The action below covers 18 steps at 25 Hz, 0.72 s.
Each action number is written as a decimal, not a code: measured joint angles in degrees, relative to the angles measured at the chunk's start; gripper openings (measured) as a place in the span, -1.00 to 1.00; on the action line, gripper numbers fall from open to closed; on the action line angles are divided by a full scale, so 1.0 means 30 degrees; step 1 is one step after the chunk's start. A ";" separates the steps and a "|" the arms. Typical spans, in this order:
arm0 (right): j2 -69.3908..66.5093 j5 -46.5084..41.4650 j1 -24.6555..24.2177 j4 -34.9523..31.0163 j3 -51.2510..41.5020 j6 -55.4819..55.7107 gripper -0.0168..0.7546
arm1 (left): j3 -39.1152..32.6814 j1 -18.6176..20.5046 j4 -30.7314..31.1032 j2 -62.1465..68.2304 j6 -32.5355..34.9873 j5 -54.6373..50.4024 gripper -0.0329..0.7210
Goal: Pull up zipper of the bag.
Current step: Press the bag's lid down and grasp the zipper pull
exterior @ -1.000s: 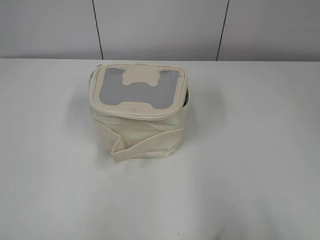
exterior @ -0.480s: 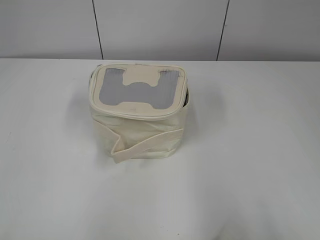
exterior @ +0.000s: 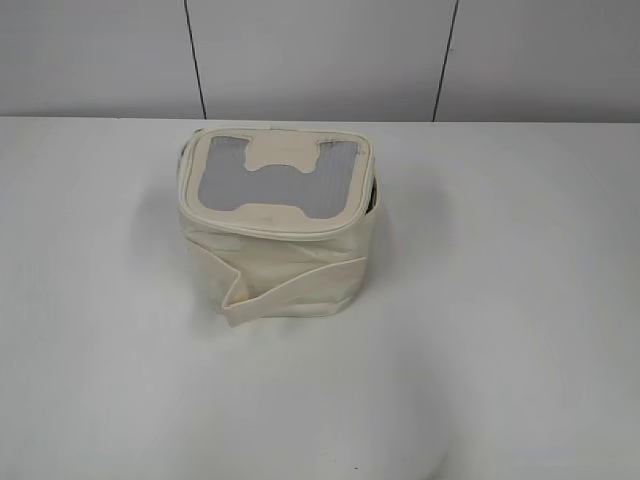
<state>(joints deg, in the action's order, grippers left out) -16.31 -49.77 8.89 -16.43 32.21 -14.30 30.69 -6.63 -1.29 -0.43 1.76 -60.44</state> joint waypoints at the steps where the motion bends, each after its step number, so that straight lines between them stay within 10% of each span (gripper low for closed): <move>1: -0.1511 0.0803 0.0000 -0.1459 0.0253 -0.1220 0.16 | 0.0000 0.0000 0.0000 0.0000 0.0000 0.0000 -0.28; 9: -1.5683 0.2960 0.0369 -1.1897 0.4770 -1.4067 0.16 | 0.0000 0.0000 0.0000 0.0000 0.0000 0.0000 -0.29; 18: -3.0072 0.0156 0.3330 -1.3160 1.7555 -1.6260 0.16 | 0.0000 -0.0175 0.0119 0.0000 0.0000 0.0000 -0.29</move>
<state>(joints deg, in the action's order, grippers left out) -106.53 -49.30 18.87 -55.91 84.88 -63.08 30.69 -7.16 -0.93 -0.43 1.76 -60.44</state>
